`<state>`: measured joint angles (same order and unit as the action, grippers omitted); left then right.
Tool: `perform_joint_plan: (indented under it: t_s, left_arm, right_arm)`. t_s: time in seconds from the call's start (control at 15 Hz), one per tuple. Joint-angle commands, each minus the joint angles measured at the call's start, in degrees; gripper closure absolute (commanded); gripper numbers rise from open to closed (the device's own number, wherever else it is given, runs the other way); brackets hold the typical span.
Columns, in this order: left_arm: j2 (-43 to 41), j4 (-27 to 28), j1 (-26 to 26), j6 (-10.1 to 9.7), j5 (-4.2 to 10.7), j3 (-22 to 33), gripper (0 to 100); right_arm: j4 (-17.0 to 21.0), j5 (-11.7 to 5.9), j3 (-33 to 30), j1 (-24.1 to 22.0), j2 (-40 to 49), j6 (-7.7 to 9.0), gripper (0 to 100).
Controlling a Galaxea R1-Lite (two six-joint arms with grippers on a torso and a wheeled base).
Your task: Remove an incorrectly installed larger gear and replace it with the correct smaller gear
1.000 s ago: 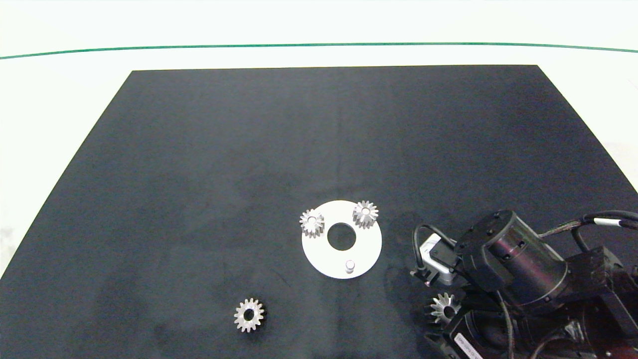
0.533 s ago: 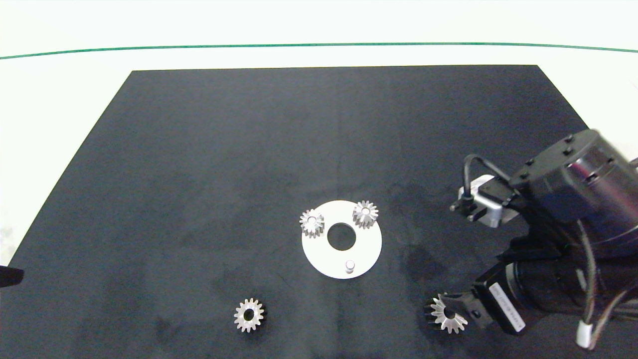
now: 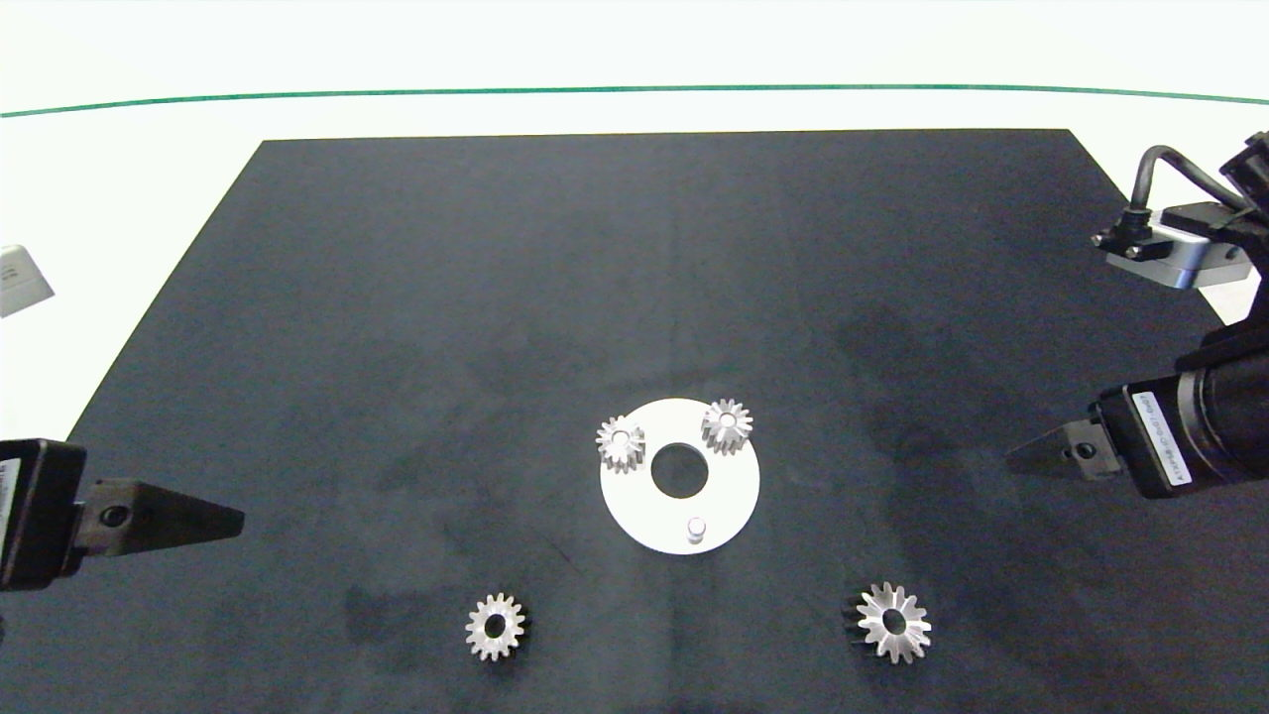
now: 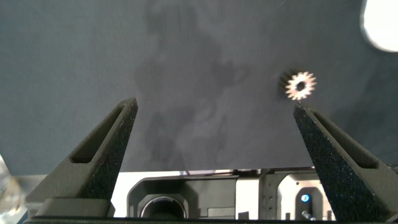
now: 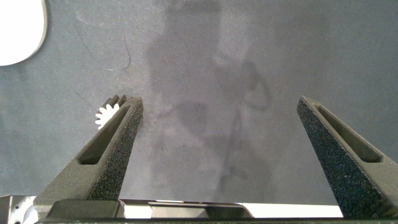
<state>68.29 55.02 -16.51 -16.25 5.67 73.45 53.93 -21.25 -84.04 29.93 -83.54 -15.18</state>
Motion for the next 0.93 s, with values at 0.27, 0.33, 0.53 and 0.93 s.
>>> perform_joint_plan:
  t_s: [0.27, 0.33, 0.53, 0.93]
  left_arm:
    - [3.6, -0.26, -1.6, -0.36, 0.22, -2.17, 0]
    - [3.78, -1.14, -2.13, -0.36, 0.22, -2.78, 0]
    - [4.22, -1.84, -3.36, -0.98, 0.22, -3.22, 0]
    - [7.38, -7.91, -13.2, -7.66, 4.79, -8.5, 0]
  right_arm:
    - [0.3, -0.11, 0.99, 2.06, 0.05, -0.47, 0]
    - [0.3, -0.11, 1.51, 2.68, 0.13, -0.38, 0]
    - [0.3, -0.11, 1.78, 3.73, 0.22, -0.38, 0]
    - [0.3, -0.11, 1.95, 3.91, 0.57, -0.38, 0]
